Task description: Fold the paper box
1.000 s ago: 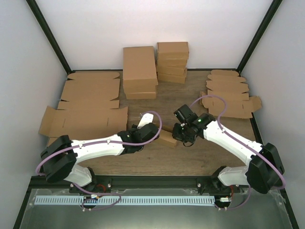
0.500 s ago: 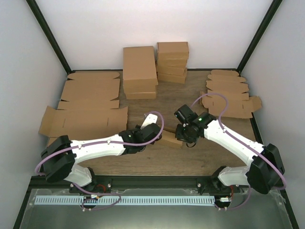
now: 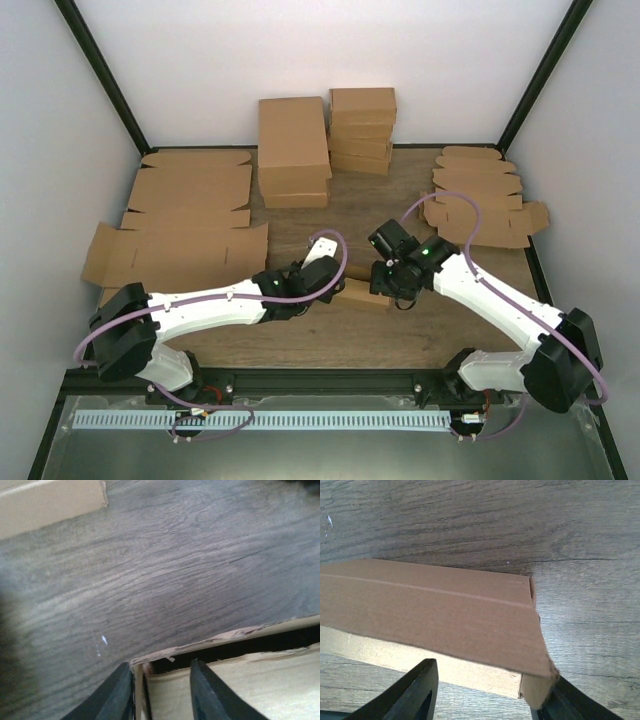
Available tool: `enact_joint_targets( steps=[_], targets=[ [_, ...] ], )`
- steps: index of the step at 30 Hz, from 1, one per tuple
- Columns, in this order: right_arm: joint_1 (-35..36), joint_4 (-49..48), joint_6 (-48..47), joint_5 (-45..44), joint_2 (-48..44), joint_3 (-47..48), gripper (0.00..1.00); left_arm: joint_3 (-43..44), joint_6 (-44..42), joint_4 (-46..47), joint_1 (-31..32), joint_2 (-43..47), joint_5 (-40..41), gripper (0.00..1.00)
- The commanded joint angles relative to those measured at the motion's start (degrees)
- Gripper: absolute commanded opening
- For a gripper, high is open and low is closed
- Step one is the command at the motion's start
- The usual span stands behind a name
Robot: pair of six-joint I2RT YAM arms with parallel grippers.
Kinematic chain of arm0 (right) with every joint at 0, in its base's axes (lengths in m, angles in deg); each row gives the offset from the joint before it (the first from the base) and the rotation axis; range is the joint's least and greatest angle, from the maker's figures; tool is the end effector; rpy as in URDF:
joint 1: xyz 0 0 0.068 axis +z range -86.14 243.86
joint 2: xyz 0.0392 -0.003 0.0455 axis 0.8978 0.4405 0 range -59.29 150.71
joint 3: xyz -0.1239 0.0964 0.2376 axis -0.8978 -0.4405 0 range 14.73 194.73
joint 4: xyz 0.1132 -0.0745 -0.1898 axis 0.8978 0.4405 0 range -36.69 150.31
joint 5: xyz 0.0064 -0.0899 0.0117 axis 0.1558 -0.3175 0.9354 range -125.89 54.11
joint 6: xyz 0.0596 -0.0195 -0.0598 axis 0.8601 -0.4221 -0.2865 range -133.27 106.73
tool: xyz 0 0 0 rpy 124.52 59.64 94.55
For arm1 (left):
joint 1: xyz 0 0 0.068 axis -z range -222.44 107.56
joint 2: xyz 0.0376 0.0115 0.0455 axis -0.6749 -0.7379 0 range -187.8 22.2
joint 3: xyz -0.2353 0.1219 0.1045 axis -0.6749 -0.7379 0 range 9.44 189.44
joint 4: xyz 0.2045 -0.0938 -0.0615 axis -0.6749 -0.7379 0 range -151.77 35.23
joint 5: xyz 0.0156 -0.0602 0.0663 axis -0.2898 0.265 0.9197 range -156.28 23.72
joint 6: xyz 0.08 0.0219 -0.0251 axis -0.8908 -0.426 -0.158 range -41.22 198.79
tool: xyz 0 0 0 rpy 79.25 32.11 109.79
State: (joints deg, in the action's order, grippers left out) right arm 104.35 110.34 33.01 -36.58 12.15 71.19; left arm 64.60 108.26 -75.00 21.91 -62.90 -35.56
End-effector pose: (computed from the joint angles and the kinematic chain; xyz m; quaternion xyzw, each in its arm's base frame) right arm 0.1537 0.1301 0.2347 0.0508 0.9864 0.1031 0.1178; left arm 0.1659 -0.2553 0.2264 0.1857 0.8920 -0.0697 0.4063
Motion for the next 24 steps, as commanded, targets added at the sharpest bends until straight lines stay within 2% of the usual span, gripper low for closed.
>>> enact_joint_targets(
  steps=[1, 5, 11, 16, 18, 24],
  targets=[
    [0.38, 0.59, -0.80, -2.20, -1.50, 0.72, 0.51, 1.83, 0.93, -1.21, 0.42, 1.38, -2.60, 0.38],
    [0.38, 0.50, -0.62, -2.69, -1.53, 0.15, 0.51, 1.69, 1.19, -1.11, 0.23, 1.69, -4.57, 0.46],
    [0.28, 0.89, -0.01, -5.08, -2.01, -0.63, 0.50, 0.77, 1.99, 0.33, -1.04, 1.79, -8.39, 0.46],
    [0.20, 1.04, -0.07, -6.22, -1.84, -0.94, 0.48, 0.45, 2.10, 1.35, -1.83, 1.31, -11.16, 0.57],
    [0.20, 0.55, -0.29, -5.70, -1.87, -1.21, 0.47, 0.32, 2.23, 1.63, -2.05, 1.15, -11.62, 0.57],
    [0.20, -0.65, -0.64, -4.03, -2.32, -2.56, 0.45, 0.36, 3.49, 1.29, -2.37, 1.05, -12.74, 0.40]
  ],
)
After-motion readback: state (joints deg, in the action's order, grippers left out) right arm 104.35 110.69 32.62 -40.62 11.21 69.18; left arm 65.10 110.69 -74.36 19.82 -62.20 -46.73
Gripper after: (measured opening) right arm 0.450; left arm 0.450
